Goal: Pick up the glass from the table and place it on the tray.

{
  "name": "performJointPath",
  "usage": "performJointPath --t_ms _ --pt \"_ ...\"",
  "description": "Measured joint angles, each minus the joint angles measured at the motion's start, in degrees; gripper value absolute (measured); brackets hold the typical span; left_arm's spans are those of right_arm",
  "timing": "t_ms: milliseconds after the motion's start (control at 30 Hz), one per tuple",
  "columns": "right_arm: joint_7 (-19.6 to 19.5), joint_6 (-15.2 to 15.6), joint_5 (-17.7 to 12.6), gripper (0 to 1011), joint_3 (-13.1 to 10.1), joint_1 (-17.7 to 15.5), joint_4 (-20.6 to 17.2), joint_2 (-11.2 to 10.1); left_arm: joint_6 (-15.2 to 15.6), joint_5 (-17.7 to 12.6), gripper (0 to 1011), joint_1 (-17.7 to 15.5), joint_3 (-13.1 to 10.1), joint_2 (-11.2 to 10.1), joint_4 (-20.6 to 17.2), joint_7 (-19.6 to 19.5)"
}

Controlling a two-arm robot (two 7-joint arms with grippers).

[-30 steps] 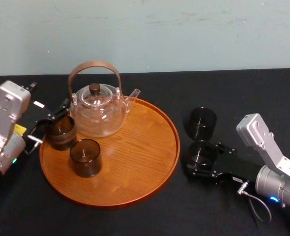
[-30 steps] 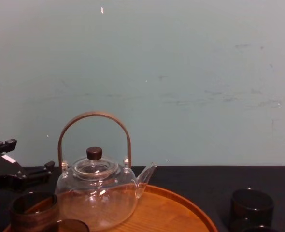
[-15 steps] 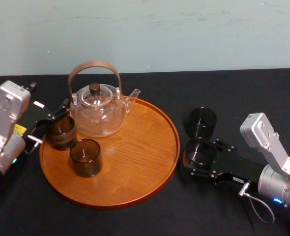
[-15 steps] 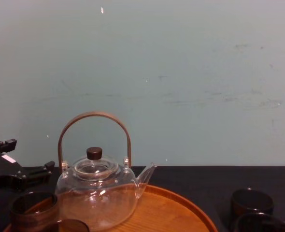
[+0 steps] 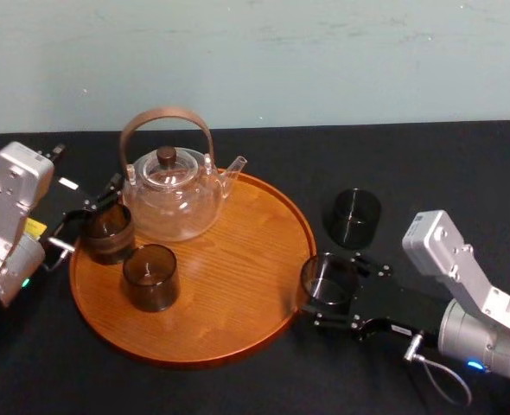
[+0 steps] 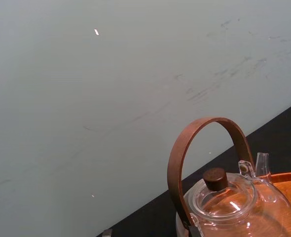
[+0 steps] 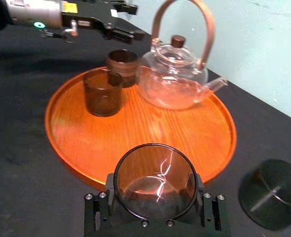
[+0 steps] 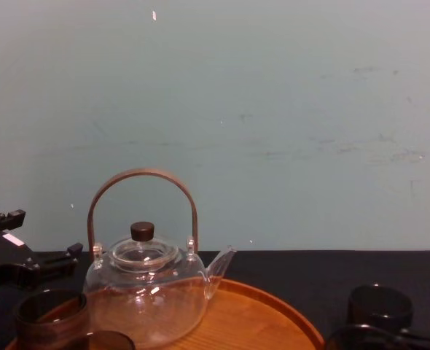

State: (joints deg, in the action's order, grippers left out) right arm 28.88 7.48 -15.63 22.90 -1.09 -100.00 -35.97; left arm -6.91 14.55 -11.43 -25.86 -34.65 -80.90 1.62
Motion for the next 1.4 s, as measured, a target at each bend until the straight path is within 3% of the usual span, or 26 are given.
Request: performJointPath --t_ms 467,967,1400 --pt "0.0 1.5 2.3 907 3.5 2.6 -0.7 2.1 0.0 0.0 1001 0.0 0.0 0.0 0.0 0.0" --pt "-0.5 4.6 4.2 907 7.0 8.5 4.5 7.3 0.0 0.0 1001 0.0 0.0 0.0 0.0 0.0" --pt "0.1 4.8 5.1 907 9.7 11.3 7.7 10.4 0.0 0.0 1001 0.0 0.0 0.0 0.0 0.0"
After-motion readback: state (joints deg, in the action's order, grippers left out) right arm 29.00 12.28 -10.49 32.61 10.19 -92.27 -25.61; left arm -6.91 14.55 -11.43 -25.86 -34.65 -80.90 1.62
